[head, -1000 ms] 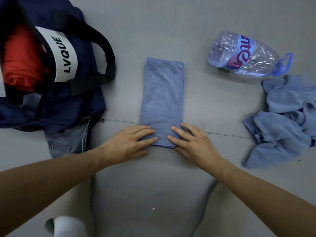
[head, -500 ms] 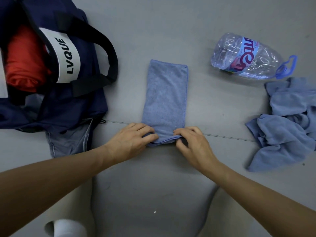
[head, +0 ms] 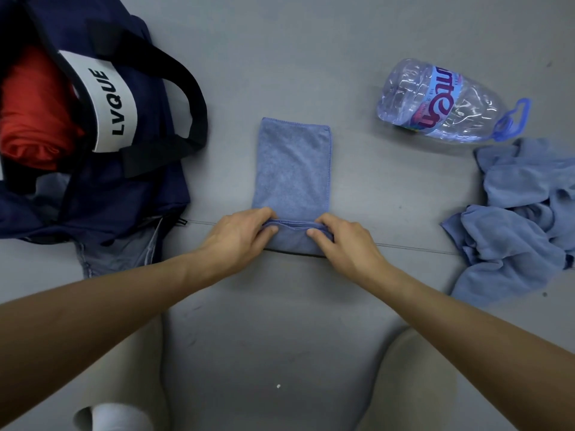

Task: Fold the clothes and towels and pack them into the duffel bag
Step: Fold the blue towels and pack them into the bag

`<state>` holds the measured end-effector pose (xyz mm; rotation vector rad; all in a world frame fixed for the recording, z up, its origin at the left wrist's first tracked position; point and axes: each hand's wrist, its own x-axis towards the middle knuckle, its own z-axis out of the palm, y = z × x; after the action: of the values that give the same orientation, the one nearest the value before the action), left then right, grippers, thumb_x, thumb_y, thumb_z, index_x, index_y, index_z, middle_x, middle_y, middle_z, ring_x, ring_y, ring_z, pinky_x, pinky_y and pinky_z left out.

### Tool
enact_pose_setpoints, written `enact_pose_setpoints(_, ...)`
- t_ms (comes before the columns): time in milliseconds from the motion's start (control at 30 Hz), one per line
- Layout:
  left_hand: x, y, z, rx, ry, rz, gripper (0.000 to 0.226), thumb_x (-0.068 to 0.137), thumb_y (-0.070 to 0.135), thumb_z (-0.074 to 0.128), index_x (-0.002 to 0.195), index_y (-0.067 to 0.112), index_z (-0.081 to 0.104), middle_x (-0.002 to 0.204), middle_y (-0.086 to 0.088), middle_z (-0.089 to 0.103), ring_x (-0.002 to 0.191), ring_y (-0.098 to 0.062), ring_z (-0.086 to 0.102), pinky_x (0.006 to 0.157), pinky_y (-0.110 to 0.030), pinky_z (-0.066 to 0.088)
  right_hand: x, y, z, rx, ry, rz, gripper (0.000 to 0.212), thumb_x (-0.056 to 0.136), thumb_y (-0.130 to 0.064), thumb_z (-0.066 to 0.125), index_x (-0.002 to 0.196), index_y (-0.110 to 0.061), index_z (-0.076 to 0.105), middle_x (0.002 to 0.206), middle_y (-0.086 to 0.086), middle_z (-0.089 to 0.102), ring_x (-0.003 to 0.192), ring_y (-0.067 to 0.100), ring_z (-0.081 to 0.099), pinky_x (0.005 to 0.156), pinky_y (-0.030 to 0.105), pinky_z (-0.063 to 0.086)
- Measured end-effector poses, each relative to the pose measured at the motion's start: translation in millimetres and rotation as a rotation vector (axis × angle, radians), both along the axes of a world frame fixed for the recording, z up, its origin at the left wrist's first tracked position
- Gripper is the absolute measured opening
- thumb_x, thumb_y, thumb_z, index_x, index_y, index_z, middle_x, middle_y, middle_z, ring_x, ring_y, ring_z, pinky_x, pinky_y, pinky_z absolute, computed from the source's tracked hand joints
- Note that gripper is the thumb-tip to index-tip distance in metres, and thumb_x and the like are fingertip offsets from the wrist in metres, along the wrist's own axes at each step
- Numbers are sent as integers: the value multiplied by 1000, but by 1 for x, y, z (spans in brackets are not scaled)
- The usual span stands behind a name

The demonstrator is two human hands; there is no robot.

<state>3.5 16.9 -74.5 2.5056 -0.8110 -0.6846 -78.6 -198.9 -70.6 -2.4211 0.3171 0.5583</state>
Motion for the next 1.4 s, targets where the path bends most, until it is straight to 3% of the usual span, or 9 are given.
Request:
enact_pose_setpoints(233, 1, -6, -2, 26, -45, 78, 11, 98, 29, 51, 106, 23, 46, 106, 1, 60, 88, -31, 61, 73, -38, 45, 25, 2, -5, -175, 18, 67, 27, 96, -49, 54, 99, -22, 53, 89, 5, 66, 85, 32, 59, 67, 36, 41)
enact_pose_setpoints(400, 10, -1, -4, 33, -209, 18, 27, 94, 31, 63, 116, 22, 50, 114, -2, 48, 91, -29, 56, 64, -39, 47, 8, -1, -12, -388, -608, 479, 16, 89, -16, 64, 105, -15, 64, 111, 8, 62, 99, 32, 57, 76, 42, 49)
enact_pose_setpoints(467, 14, 0, -6, 44, -286, -56, 29, 89, 30, 69, 112, 19, 54, 108, -5, 51, 91, -30, 55, 65, -39, 45, 1, -3, -15, -334, -713, 625, 17, 93, -21, 63, 108, -15, 67, 122, 7, 64, 117, 30, 57, 90, 41, 48)
enact_pose_setpoints(633, 21, 3, -7, -49, -492, -315, 10, 87, 15, 63, 97, 13, 61, 102, -8, 58, 93, -32, 57, 76, -42, 46, -14, -4, -28, -423, -386, 655, 85, 79, -54, 73, 148, -12, 46, 154, 4, 44, 144, 29, 38, 117, 48, 33)
enact_pose_setpoints(767, 19, 17, -17, -140, -556, -540, 25, 100, 18, 50, 118, 13, 67, 126, -6, 64, 130, -31, 52, 108, -40, 37, -20, -12, -37, -343, -444, 562, 74, 82, -35, 78, 146, -11, 49, 152, 5, 47, 140, 27, 44, 114, 45, 39)
enact_pose_setpoints(933, 12, 42, -35, 74, -344, -515, 72, 92, 58, 50, 152, 19, 41, 157, -4, 40, 146, -28, 35, 118, -44, 28, -19, -21, -34, -219, -477, 421, 52, 88, -20, 72, 138, -11, 59, 142, 4, 58, 133, 27, 53, 103, 46, 50)
enact_pose_setpoints(1200, 12, 29, -22, -123, -275, -278, 45, 90, 27, 51, 131, 14, 61, 136, -3, 59, 123, -25, 58, 97, -33, 49, -6, -16, -18, -4, -272, 140, 45, 90, -41, 46, 128, -26, 65, 129, -14, 65, 130, 11, 48, 106, 38, 45)
enact_pose_setpoints(1267, 11, 27, -14, -124, -261, -183, 35, 92, 29, 51, 124, 18, 61, 125, 3, 59, 107, -20, 60, 82, -25, 45, -4, -17, -15, 16, -243, 107, 39, 92, -42, 47, 122, -29, 66, 115, -15, 68, 121, 8, 50, 100, 34, 47)
enact_pose_setpoints(1400, 11, 22, -2, -70, -155, -40, 30, 96, 42, 45, 119, 24, 53, 98, 1, 65, 90, -24, 61, 70, -34, 44, -4, -18, -10, 21, -140, 167, 33, 90, -59, 54, 113, -36, 59, 103, -15, 64, 108, 5, 46, 90, 28, 44)
